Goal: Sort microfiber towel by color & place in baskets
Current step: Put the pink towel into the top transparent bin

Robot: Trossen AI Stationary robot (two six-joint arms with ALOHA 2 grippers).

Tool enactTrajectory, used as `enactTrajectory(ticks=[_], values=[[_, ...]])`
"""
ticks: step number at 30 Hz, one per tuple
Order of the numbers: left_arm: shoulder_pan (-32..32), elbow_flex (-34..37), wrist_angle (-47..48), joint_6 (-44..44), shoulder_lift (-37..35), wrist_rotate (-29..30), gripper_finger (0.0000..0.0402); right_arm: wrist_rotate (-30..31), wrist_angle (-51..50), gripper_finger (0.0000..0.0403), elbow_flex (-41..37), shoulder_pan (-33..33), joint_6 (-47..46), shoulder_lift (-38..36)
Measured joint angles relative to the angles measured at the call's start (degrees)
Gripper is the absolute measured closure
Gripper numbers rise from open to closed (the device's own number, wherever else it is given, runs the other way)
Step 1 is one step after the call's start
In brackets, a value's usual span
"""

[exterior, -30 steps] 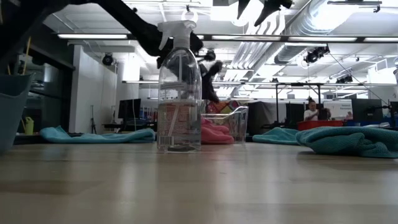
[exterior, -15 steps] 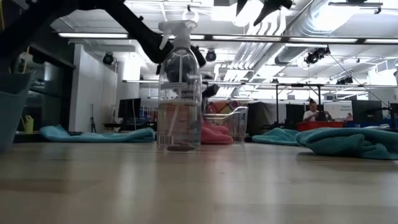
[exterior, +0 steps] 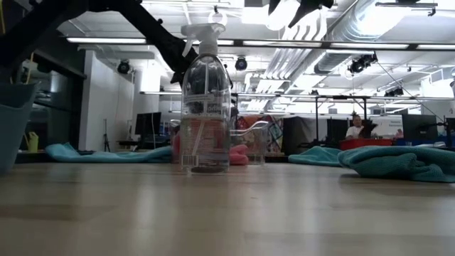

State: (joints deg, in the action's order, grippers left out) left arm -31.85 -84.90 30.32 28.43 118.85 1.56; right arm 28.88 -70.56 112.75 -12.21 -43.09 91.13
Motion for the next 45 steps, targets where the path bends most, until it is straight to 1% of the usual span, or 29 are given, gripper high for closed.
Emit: enactTrajectory(ticks=[6, 11, 16, 19, 22, 25, 27, 29, 32, 35, 37, 39, 41, 43, 45], values=[[-0.4, 0.0, 3.0, 0.6, 0.5, -2.7, 0.0401, 0.0, 0.0, 0.0096, 0.0, 0.0, 0.0, 0.0], [-0.3, 0.1, 1.1, 1.4, -0.2, -2.2, 0.0401, 0.3, 0.0, 0.0096, 0.0, 0.0, 0.0, 0.0], [-0.8, 0.1, -4.0, 1.1, -5.0, 1.8, 0.0401, 1.1, 0.1, 0.0096, 0.0, 0.0, 0.0, 0.0], [-0.8, 0.1, -6.8, -1.3, -8.6, 5.0, 0.0401, 1.1, 0.1, 0.0096, 0.0, 0.0, 0.0, 0.0], [-0.8, 0.0, -6.7, -4.2, -13.0, 6.4, 0.0401, 1.1, 0.1, 0.0096, 0.0, 0.0, 0.0, 0.0], [0.4, 1.0, -1.9, -8.6, -18.1, 4.7, 0.0401, 1.1, 0.1, 0.0096, 0.0, 0.0, 0.0, 0.0], [1.9, 4.3, -1.1, -10.4, -22.5, 4.1, 0.0402, 1.1, 0.1, 0.0096, 0.0, 0.0, 0.5, 0.0], [3.7, 9.6, -3.5, -8.8, -27.4, 3.9, 0.0401, 1.1, 0.1, 0.0096, 0.0, 0.0, 0.8, 0.0], [6.5, 19.8, -10.5, -3.3, -35.5, 3.6, 0.0402, 1.2, 0.1, 0.0096, -0.4, 0.0, 0.6, 0.0], [9.5, 30.0, -18.3, 4.4, -43.5, 3.5, 0.0402, 1.2, 0.0, 0.0096, -1.1, -0.1, 0.6, 0.0], [11.1, 35.9, -23.1, 9.4, -47.4, 3.7, 0.0402, 1.2, 0.0, 0.0096, -1.1, -0.2, 0.6, 0.3], [12.2, 40.9, -26.1, 13.9, -49.3, 4.5, 0.0402, 1.2, 0.1, 0.0096, -1.1, -0.2, 0.5, 0.5], [12.1, 44.5, -27.8, 17.9, -49.2, 4.8, 0.0402, 1.2, 0.1, 0.0096, -1.1, -0.2, 0.5, 0.7], [11.6, 46.3, -28.2, 20.9, -47.9, 3.1, 0.0402, 1.2, 0.3, 0.0096, -1.1, -0.2, 0.5, 0.8], [11.8, 46.5, -28.8, 21.4, -46.0, 1.3, 0.0402, 1.2, 0.3, 0.0096, -1.1, -0.2, 0.5, 0.9]])
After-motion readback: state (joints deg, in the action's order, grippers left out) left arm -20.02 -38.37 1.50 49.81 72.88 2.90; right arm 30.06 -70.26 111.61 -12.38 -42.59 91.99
